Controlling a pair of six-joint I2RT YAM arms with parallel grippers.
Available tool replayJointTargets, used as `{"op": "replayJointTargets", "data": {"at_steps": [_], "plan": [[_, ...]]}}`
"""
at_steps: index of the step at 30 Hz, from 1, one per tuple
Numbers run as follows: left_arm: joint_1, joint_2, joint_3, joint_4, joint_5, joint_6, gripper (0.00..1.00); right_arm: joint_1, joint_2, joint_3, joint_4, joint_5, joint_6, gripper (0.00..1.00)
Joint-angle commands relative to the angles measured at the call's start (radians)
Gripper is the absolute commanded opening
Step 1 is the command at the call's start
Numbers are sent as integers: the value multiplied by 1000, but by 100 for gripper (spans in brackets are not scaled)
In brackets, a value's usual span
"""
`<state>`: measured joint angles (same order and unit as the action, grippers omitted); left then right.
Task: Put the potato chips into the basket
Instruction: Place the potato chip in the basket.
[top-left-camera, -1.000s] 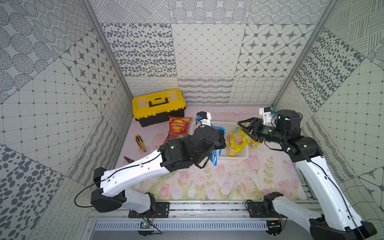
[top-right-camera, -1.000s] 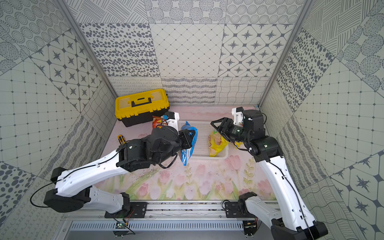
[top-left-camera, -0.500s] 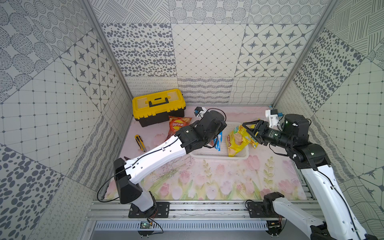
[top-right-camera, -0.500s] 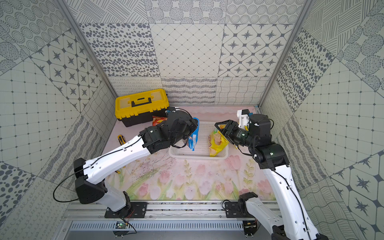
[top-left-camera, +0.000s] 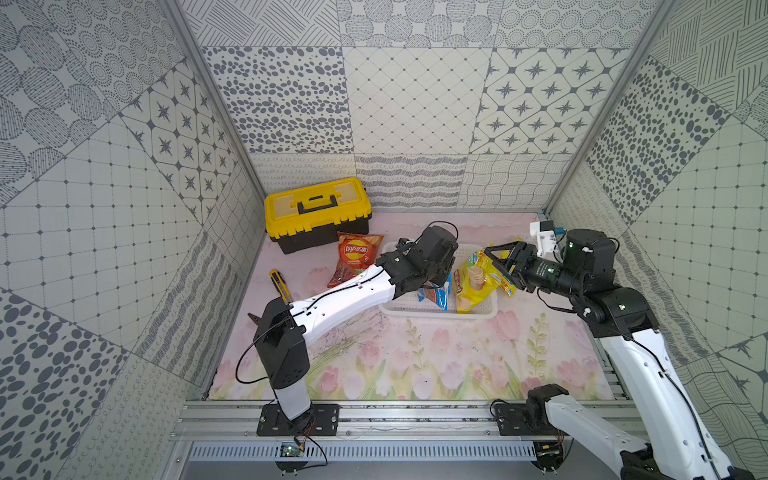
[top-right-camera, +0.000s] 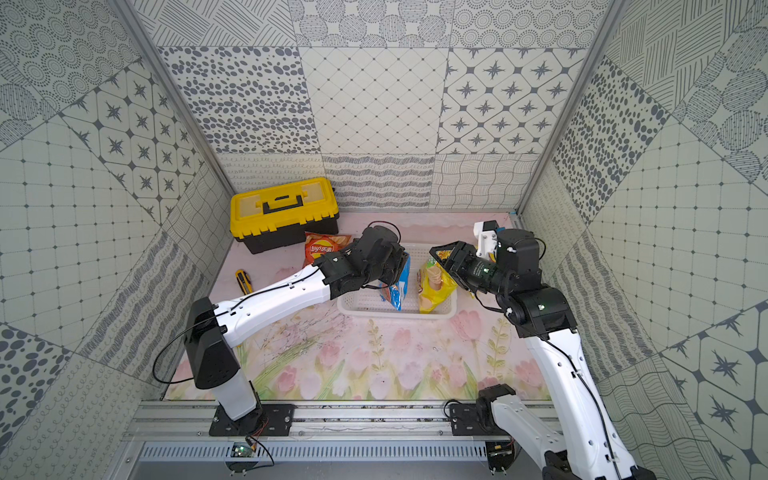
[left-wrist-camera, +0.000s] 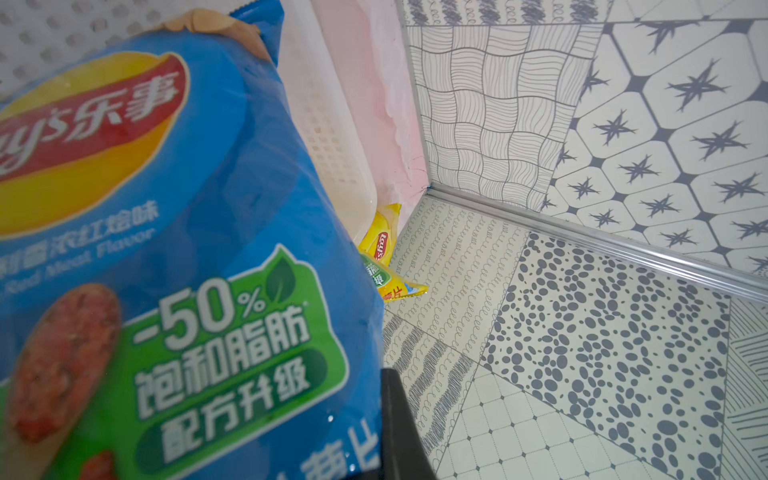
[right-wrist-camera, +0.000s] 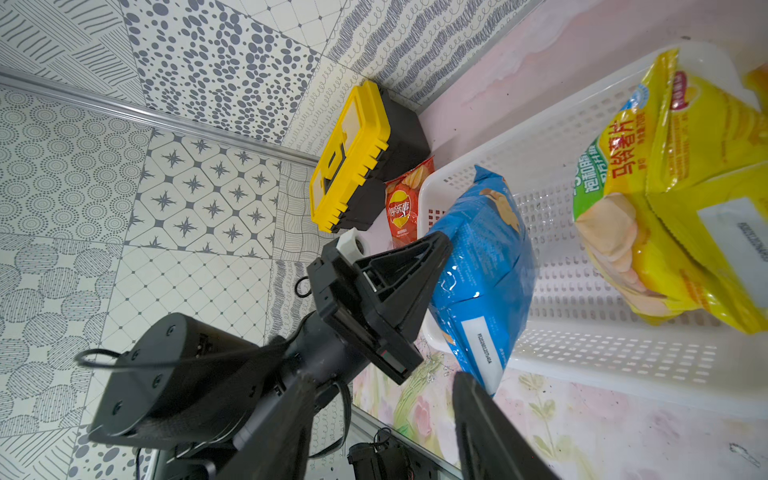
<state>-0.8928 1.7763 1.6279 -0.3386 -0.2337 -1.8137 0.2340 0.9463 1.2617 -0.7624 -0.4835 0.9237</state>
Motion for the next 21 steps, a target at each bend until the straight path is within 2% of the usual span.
{"op": "replayJointTargets", "data": {"at_steps": [1, 10, 14, 15, 16, 18, 20, 21], "plan": [[6, 57, -1, 169, 102, -224, 0, -4, -22, -11, 22, 19, -13, 57], [17, 167, 24, 297, 134, -355, 0, -5, -32, -19, -13, 37, -36, 57], [27, 193, 40, 348, 159, -361, 0, -5, -41, -31, -20, 42, -39, 57], [29, 196, 47, 356, 165, -357, 5, -5, -42, -34, -21, 42, -39, 57], [29, 200, 56, 369, 171, -353, 18, -5, -43, -37, -21, 43, -40, 57], [28, 198, 64, 388, 188, -351, 49, -4, -44, -37, -23, 45, -43, 57], [29, 185, 71, 387, 201, -341, 72, -4, -43, -34, -22, 43, -47, 57], [27, 175, 74, 382, 203, -331, 88, -5, -43, -30, -21, 43, -50, 57]]}}
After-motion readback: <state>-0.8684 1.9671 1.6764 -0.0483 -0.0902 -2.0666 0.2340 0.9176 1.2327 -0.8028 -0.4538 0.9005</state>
